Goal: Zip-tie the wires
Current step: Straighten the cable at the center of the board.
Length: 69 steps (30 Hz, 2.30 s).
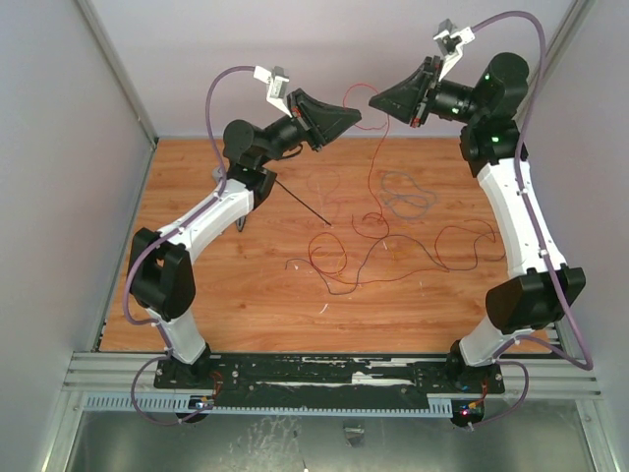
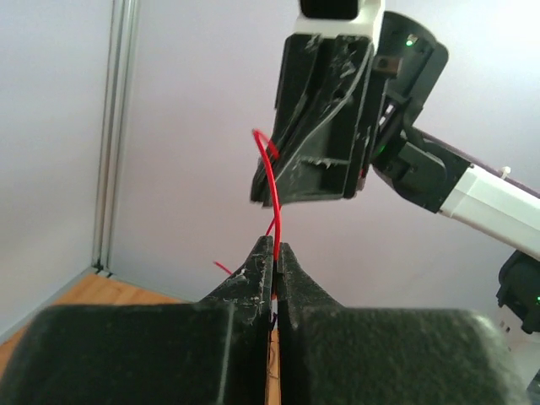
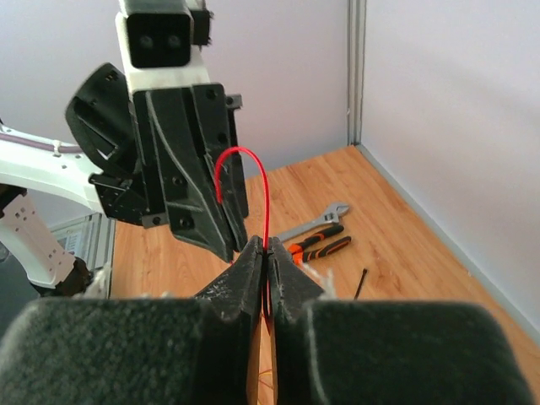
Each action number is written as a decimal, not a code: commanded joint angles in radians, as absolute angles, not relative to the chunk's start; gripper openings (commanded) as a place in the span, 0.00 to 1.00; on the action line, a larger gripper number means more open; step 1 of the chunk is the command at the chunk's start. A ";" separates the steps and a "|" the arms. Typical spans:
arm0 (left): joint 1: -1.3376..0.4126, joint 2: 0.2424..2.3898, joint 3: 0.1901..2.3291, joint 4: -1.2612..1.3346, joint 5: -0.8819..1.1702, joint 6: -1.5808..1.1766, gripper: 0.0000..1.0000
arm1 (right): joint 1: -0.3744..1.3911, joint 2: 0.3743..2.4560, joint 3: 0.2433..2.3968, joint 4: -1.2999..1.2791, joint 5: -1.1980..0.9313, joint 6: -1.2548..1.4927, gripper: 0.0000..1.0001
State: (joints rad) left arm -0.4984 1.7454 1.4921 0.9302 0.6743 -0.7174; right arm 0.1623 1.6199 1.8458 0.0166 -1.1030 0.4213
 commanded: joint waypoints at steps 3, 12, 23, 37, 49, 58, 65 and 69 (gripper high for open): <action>-0.505 1.722 1.542 0.898 0.663 -0.698 0.00 | 0.167 1.589 1.781 -0.028 -1.054 0.374 0.13; -0.500 1.684 1.743 0.528 0.543 -0.565 0.00 | 0.164 1.401 1.510 -0.132 -0.821 0.144 0.92; -0.497 1.689 1.875 0.367 0.494 -0.486 0.00 | 0.172 1.214 0.913 0.051 -0.568 0.115 0.99; -0.496 1.707 1.931 0.338 0.473 -0.489 0.00 | 0.355 1.550 0.790 0.369 -0.336 0.217 0.99; -0.494 1.700 1.961 0.300 0.480 -0.486 0.00 | 0.448 1.851 1.000 0.554 -0.297 0.307 0.91; -0.491 1.683 1.963 0.286 0.474 -0.486 0.00 | 0.450 1.976 1.173 0.476 -0.333 0.309 0.46; -0.450 1.638 1.951 0.251 0.448 -0.479 0.00 | 0.426 1.865 1.141 0.364 -0.308 0.253 0.00; -0.394 1.582 1.909 0.239 0.441 -0.473 0.00 | 0.373 1.763 1.174 0.225 -0.295 0.209 0.00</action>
